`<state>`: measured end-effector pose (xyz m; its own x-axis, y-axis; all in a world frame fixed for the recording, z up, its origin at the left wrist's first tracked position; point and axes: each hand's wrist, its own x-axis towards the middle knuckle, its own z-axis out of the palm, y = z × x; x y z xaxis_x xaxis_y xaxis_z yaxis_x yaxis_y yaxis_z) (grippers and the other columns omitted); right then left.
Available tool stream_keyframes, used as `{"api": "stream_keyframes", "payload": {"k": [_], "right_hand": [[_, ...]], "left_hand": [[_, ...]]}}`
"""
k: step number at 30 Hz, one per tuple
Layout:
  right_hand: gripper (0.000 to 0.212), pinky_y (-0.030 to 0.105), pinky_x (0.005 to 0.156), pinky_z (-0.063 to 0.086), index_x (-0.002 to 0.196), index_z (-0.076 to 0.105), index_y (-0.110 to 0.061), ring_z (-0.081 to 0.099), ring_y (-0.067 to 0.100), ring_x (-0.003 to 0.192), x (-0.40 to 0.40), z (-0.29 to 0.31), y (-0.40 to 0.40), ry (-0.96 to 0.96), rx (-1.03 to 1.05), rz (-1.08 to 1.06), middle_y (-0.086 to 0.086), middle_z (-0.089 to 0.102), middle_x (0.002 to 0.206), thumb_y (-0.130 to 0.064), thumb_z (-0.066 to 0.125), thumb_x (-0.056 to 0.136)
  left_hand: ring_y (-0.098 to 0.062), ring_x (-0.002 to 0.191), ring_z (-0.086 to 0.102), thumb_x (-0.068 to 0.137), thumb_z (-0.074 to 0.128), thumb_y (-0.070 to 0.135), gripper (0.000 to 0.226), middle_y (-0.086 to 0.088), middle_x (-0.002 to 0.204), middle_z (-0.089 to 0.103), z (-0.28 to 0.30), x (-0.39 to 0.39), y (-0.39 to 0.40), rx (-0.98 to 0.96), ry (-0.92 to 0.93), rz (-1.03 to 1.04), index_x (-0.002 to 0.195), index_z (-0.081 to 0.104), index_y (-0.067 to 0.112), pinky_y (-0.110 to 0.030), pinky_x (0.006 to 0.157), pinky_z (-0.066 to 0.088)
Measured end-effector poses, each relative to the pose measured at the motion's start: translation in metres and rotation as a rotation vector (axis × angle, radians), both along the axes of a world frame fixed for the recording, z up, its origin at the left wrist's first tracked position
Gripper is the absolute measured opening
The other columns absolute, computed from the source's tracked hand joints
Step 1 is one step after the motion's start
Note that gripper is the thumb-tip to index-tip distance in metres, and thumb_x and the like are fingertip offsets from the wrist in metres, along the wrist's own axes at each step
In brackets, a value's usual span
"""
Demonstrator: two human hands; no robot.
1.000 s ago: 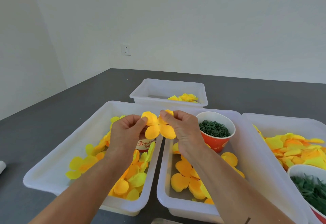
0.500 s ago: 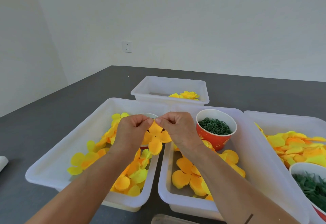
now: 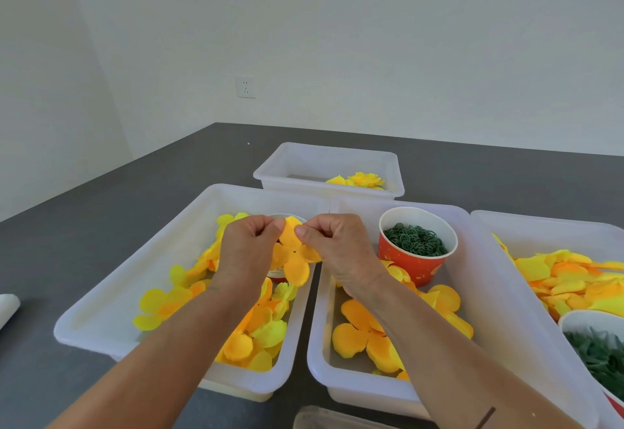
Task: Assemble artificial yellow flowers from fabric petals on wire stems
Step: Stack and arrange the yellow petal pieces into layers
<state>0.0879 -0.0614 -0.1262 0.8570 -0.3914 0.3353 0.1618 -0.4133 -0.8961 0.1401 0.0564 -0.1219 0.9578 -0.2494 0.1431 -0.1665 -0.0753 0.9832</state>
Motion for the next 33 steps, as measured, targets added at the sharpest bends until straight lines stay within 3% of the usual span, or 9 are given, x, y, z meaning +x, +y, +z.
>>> {"api": "stream_keyframes", "payload": {"k": [4,9,11,14,17,20,24,29,33], "right_hand": [[0.016,0.03,0.062,0.047,0.077,0.071,-0.002,0.053,0.014,0.063,-0.004,0.0,-0.003,-0.029,0.036,0.094,0.012,0.062,0.067,-0.014,0.066,0.086],[0.016,0.027,0.061,0.045,0.076,0.071,-0.001,0.052,0.011,0.062,-0.005,0.003,-0.002,-0.06,0.072,0.125,0.008,0.06,0.065,-0.013,0.066,0.086],[0.016,0.02,0.057,0.042,0.075,0.07,0.0,0.047,0.007,0.057,-0.005,0.003,-0.002,-0.062,-0.009,0.085,0.002,0.057,0.06,-0.012,0.066,0.086],[0.017,0.012,0.052,0.031,0.073,0.067,0.005,0.038,0.005,0.052,-0.007,0.002,-0.003,-0.09,-0.238,-0.004,0.001,0.05,0.056,-0.007,0.066,0.085],[0.017,0.019,0.055,0.032,0.075,0.064,0.009,0.04,0.012,0.059,-0.008,0.004,-0.005,-0.129,-0.324,0.003,0.012,0.053,0.062,-0.005,0.064,0.086],[0.018,0.021,0.058,0.037,0.076,0.066,0.005,0.043,0.009,0.06,-0.009,0.008,-0.008,-0.11,-0.182,0.075,0.007,0.055,0.064,-0.008,0.062,0.088],[0.015,0.021,0.058,0.046,0.076,0.069,-0.002,0.052,0.008,0.062,-0.008,0.011,-0.003,-0.154,0.141,0.091,0.008,0.061,0.068,-0.012,0.064,0.087],[0.017,0.019,0.051,0.05,0.072,0.07,-0.011,0.06,0.008,0.053,-0.006,0.01,-0.001,-0.08,0.352,0.006,0.001,0.065,0.06,-0.025,0.071,0.082],[0.008,0.024,0.056,0.056,0.075,0.069,-0.013,0.064,0.015,0.061,-0.007,0.01,-0.002,-0.004,0.468,-0.019,0.01,0.07,0.071,-0.014,0.07,0.083]], "left_hand": [[-0.02,0.057,0.059,0.094,0.051,0.011,0.019,-0.012,0.071,0.063,0.004,0.002,0.002,-0.15,0.294,-0.171,0.088,0.065,0.0,-0.025,0.045,0.047],[-0.022,0.063,0.063,0.093,0.05,0.01,0.019,-0.013,0.074,0.067,0.005,0.005,0.007,-0.276,0.387,-0.282,0.089,0.066,0.001,-0.03,0.055,0.053],[-0.024,0.06,0.058,0.094,0.051,0.013,0.021,-0.014,0.069,0.063,0.001,0.005,0.006,-0.142,0.236,-0.237,0.086,0.066,-0.001,-0.031,0.053,0.048],[-0.023,0.06,0.04,0.093,0.053,0.013,0.025,-0.014,0.064,0.047,-0.003,0.002,0.003,0.172,-0.21,-0.153,0.08,0.06,-0.007,-0.035,0.056,0.036],[-0.021,0.059,0.041,0.093,0.053,0.012,0.022,-0.012,0.064,0.049,-0.002,0.0,0.003,0.211,-0.301,-0.176,0.08,0.061,-0.004,-0.033,0.053,0.035],[-0.015,0.052,0.048,0.095,0.049,0.01,0.021,-0.006,0.062,0.056,0.005,0.0,0.007,0.028,-0.042,-0.299,0.08,0.062,0.002,-0.021,0.043,0.039],[-0.015,0.055,0.059,0.093,0.049,0.01,0.02,-0.005,0.063,0.065,0.009,-0.004,0.007,-0.249,0.244,-0.38,0.079,0.063,0.004,-0.023,0.047,0.047],[-0.032,0.069,0.051,0.093,0.05,0.013,0.023,-0.012,0.07,0.053,0.0,-0.004,-0.003,0.069,-0.156,0.079,0.071,0.054,0.009,-0.041,0.057,0.047],[-0.037,0.084,0.061,0.093,0.049,0.017,0.016,-0.013,0.082,0.061,-0.001,-0.002,-0.001,0.047,-0.175,0.185,0.079,0.057,0.014,-0.057,0.068,0.053]]}}
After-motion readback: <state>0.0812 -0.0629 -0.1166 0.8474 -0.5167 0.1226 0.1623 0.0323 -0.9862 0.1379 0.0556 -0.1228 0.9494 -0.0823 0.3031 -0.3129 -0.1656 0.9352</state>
